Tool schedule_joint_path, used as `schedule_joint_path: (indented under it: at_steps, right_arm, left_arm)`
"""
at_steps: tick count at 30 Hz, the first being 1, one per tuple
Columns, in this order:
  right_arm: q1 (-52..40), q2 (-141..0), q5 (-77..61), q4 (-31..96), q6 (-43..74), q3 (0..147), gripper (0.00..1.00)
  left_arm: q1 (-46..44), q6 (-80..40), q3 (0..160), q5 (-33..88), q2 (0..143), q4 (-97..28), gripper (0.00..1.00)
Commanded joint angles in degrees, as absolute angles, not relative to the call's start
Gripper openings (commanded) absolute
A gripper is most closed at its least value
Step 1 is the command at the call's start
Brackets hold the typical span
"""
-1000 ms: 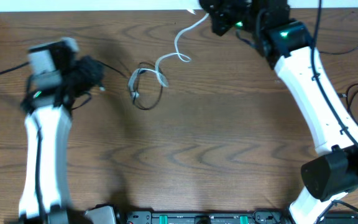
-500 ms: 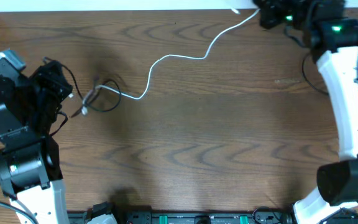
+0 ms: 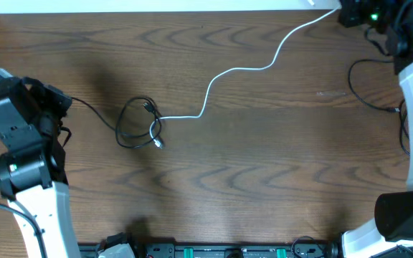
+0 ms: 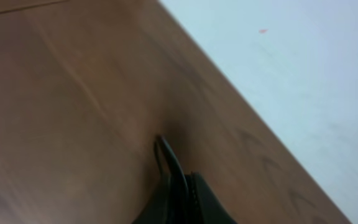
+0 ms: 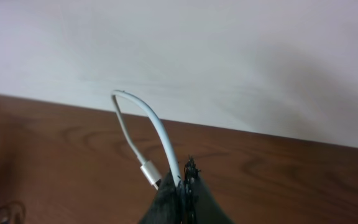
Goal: Untangle cables
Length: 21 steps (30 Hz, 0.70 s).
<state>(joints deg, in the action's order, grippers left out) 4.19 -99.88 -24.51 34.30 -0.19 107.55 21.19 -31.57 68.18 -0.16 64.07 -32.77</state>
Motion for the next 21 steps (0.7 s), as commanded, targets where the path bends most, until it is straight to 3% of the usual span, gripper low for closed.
schedule_joint_path:
  at_steps: [1,11,21]
  right_arm:
    - [7.29,-98.56,-23.88,34.0,2.44,107.9,0.01]
    - [16.14,-97.89,-24.53,32.75,15.59,107.9,0.01]
    - [22.31,-96.31,-24.21,32.8,15.84,107.9,0.01]
  left_arm:
    - [23.03,-31.86,68.64,-2.2,66.7,-33.8,0.07]
    - [26.61,-34.0,68.64,-1.98,74.11,-38.63,0.07]
    - [30.94,-35.07,68.64,2.15,83.68,-40.25,0.07]
